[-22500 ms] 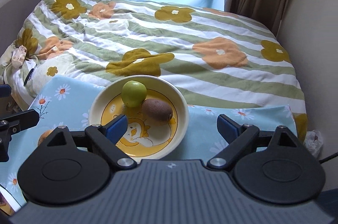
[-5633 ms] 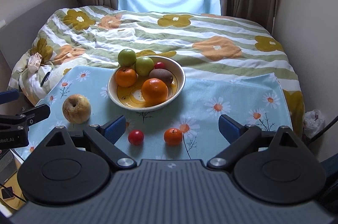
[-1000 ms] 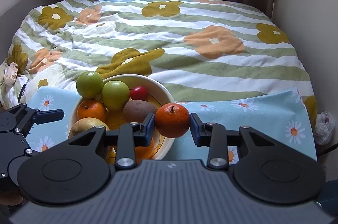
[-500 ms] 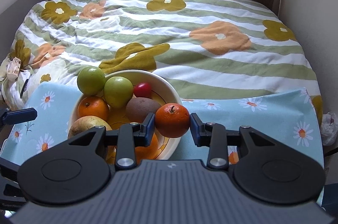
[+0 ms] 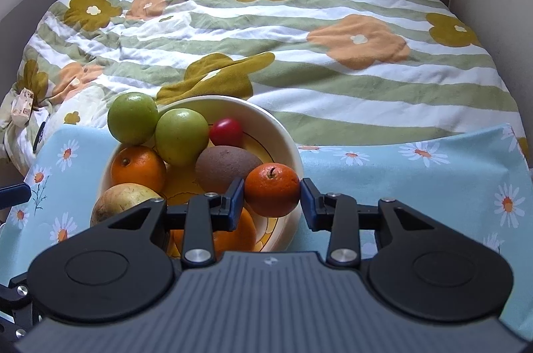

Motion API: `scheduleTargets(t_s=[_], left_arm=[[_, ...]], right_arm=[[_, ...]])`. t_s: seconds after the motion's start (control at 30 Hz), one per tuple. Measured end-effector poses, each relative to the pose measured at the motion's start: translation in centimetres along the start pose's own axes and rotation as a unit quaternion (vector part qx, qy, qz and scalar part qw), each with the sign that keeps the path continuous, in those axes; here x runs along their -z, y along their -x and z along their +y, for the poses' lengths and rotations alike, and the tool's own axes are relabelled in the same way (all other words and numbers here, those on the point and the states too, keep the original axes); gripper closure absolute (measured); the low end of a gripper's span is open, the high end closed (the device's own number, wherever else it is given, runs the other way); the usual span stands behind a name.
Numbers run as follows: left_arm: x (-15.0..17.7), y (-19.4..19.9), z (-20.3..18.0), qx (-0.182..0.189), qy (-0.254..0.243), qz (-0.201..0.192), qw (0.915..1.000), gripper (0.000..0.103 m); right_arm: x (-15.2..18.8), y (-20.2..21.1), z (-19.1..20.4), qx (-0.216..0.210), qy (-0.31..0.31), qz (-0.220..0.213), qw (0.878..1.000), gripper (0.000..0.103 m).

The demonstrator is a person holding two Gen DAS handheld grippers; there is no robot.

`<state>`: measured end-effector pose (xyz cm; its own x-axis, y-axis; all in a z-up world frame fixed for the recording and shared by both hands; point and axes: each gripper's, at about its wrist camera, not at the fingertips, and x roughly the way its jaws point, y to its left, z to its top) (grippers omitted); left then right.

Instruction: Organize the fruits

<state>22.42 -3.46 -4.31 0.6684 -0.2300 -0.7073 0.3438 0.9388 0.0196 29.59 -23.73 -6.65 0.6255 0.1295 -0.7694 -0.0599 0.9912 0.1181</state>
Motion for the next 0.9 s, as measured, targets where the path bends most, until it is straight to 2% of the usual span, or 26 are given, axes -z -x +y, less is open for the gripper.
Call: scheduleTargets(t_s=[0.07,0.17,0.47,0.6,0.9], left_arm=[[0.1,0.0,0.1,-0.002,0.002,0.004,1.0000,0.005],[0.2,0.3,0.1,-0.006,0.005,0.003,1.0000,0.005],[-0.3,1.8,0.1,-0.006,0.012,-0.011,0.9999,0.005],[-0.6,2.5,0.1,-0.023,0.017,-0.014,0.9995,0.005],[-0.7,5.5,-0.8,-0.037,0.028,-0.051,0.9976,0.005]], right_arm=[[0.0,0.4,0.2,-0.003,0.001,-0.008,1.000,0.023],[0.0,1.3,0.5,0.001,0.006,-0.025,1.000,0.003],[0.0,4.0,1.1,0.013,0.008,-0.035,0.999,0.002],[0.2,5.8,1.0,0.020,0.003,-0.041,0.999,0.002],[1.8,11.0,1.2,0.028,0.007,-0.064,0.998,0.001]])
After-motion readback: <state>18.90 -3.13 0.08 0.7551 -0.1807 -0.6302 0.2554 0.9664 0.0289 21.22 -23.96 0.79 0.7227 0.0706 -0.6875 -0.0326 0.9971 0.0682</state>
